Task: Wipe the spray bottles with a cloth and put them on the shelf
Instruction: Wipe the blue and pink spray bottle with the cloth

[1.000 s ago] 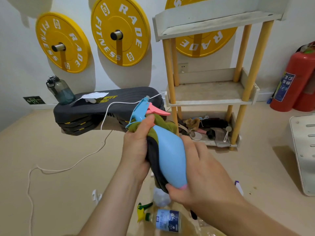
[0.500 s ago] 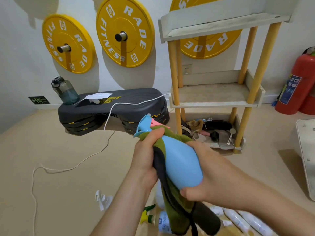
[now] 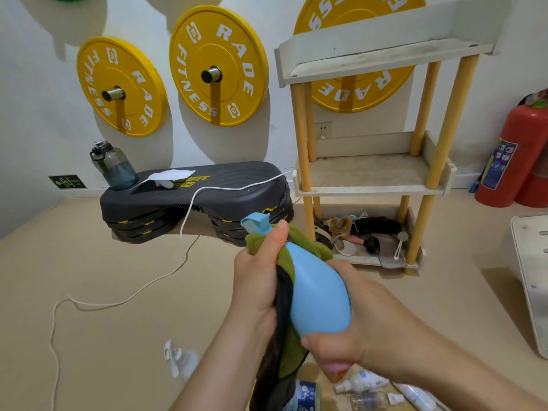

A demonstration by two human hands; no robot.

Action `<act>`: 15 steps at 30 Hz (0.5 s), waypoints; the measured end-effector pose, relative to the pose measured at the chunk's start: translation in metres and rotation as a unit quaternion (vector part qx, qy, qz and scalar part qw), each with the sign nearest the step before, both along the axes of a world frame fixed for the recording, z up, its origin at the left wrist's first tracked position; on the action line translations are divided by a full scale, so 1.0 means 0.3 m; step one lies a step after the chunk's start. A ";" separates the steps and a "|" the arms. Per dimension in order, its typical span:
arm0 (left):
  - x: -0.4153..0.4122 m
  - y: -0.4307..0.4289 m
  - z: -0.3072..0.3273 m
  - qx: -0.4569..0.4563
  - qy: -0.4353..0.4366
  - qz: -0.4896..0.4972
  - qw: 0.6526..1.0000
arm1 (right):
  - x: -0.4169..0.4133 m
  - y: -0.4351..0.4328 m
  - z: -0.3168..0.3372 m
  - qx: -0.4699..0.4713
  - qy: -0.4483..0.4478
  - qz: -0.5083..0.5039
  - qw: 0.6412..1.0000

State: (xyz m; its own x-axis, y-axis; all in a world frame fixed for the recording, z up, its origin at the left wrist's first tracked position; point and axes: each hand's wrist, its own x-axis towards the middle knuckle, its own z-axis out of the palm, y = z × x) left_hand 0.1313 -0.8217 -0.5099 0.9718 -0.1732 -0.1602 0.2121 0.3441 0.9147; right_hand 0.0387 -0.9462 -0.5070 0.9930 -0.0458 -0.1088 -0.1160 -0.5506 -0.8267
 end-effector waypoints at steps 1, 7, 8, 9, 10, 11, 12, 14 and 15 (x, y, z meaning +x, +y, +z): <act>-0.006 -0.008 -0.001 0.019 -0.001 0.020 1.000 | -0.003 0.022 -0.003 -0.074 -0.017 -0.017 0.997; 0.012 0.004 0.005 0.230 -0.143 0.095 0.958 | 0.011 -0.025 -0.006 -0.002 -0.034 -0.065 0.997; 0.023 0.017 0.013 0.254 -0.170 0.106 0.946 | 0.015 -0.049 0.005 0.068 -0.021 -0.058 0.996; 0.036 0.032 0.021 0.254 -0.184 0.122 0.941 | 0.019 -0.073 0.012 0.155 -0.012 -0.050 0.987; 0.049 0.045 0.031 0.234 -0.180 0.147 0.944 | 0.025 -0.100 0.020 0.251 -0.011 -0.043 0.967; 0.067 0.061 0.037 0.201 -0.160 0.177 0.950 | 0.031 -0.127 0.028 0.333 -0.011 -0.037 0.942; 0.087 0.079 0.042 0.158 -0.126 0.207 0.957 | 0.036 -0.154 0.034 0.393 -0.004 -0.028 0.919; 0.124 0.121 0.055 0.020 -0.036 0.183 0.982 | 0.033 -0.193 0.041 0.462 0.020 0.029 0.886; 0.131 0.140 0.070 -0.057 -0.005 0.117 0.991 | 0.030 -0.200 0.044 0.479 0.032 0.063 0.875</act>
State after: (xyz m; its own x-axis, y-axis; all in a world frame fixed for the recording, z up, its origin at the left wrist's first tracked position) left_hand 0.1706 -0.7797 -0.4889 0.9890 0.0412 -0.1424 0.1048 0.4849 0.8683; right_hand 0.0477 -1.0062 -0.4939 0.9739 0.2070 -0.0931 -0.1675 0.3790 -0.9101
